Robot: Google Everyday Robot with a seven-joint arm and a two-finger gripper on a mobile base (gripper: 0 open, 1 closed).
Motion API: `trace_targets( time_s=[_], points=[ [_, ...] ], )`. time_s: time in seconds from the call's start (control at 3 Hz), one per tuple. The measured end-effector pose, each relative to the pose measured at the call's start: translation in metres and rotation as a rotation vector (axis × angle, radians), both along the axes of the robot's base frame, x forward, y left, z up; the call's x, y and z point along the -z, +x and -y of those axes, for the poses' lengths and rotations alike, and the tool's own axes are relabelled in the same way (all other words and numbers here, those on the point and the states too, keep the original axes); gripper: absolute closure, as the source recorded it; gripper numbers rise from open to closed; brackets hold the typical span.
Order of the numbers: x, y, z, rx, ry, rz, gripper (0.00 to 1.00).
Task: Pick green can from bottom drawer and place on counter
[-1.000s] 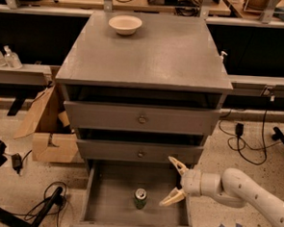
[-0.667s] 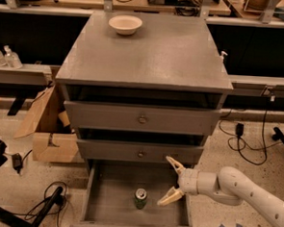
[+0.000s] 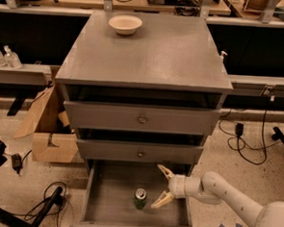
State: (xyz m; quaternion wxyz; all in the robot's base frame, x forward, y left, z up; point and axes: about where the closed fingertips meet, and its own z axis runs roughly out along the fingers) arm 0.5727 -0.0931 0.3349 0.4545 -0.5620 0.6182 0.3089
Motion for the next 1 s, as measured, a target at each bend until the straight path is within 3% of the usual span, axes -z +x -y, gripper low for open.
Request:
trace_targets(
  time_s=[0.67,1.0],
  points=[
    [0.083,0.013,-0.008,-0.031,0.053,-0.005,0.0],
    [0.087,0.012,-0.014,-0.041,0.053,-0.015,0.0]
  ],
)
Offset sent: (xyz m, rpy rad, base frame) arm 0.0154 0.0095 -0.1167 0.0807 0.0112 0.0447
